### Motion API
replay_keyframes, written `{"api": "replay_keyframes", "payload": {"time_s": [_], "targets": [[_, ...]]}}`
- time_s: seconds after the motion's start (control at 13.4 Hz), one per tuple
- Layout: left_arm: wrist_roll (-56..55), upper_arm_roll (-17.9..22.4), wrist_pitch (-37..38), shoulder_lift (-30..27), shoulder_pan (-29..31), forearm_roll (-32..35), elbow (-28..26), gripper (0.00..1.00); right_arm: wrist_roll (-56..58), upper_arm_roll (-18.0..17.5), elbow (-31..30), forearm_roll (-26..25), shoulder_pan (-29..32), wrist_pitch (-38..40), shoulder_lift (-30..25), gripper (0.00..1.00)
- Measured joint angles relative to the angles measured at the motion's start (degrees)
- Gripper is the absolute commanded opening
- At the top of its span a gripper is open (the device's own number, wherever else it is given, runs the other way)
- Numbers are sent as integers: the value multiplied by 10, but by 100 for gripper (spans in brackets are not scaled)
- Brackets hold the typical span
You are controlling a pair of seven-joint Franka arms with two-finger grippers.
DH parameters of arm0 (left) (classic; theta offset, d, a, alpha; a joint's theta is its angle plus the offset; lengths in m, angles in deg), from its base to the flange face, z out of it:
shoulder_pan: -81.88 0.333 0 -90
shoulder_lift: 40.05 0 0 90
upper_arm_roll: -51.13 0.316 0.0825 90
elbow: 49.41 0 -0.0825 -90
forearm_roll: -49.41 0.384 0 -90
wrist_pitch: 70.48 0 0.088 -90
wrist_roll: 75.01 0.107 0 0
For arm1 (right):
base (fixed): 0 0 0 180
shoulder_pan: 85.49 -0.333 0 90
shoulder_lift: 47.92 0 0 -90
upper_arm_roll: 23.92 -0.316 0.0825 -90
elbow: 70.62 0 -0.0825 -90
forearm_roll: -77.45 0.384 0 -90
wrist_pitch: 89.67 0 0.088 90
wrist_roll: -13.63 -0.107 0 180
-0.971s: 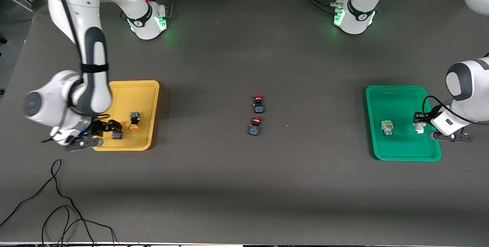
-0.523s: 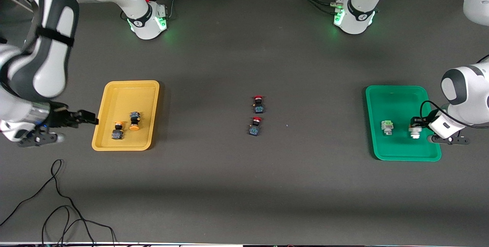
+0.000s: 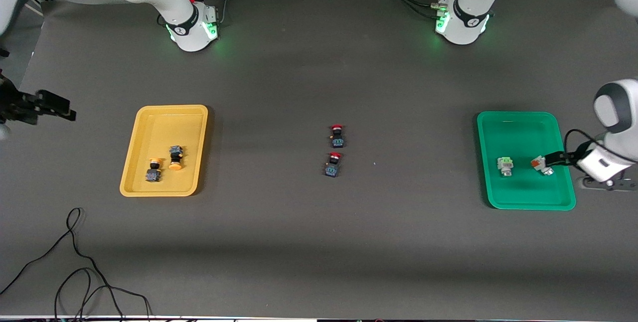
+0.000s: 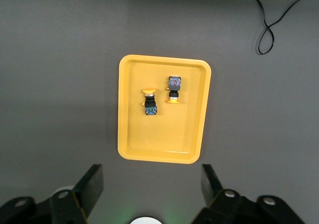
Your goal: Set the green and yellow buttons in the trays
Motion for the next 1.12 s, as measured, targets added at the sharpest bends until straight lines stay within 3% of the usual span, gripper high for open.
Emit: {"api": "replay_keyframes", "payload": {"time_s": [0.22, 0.45, 0.82, 1.12], "targets": [[-3, -12, 181, -53, -11, -9, 94, 98, 0, -1, -1, -1, 1, 2, 3, 100], [-22, -26, 304, -68, -26, -13, 191, 99, 0, -1, -1, -3, 3, 2, 3, 100], [-72, -34, 369, -127, -82, -15, 227, 98, -1, -7, 0, -6, 14, 21, 4, 100], [-113, -35, 373, -151, -135, -19, 227, 99, -1, -64, 24, -22, 80, 44, 2, 100]]}}
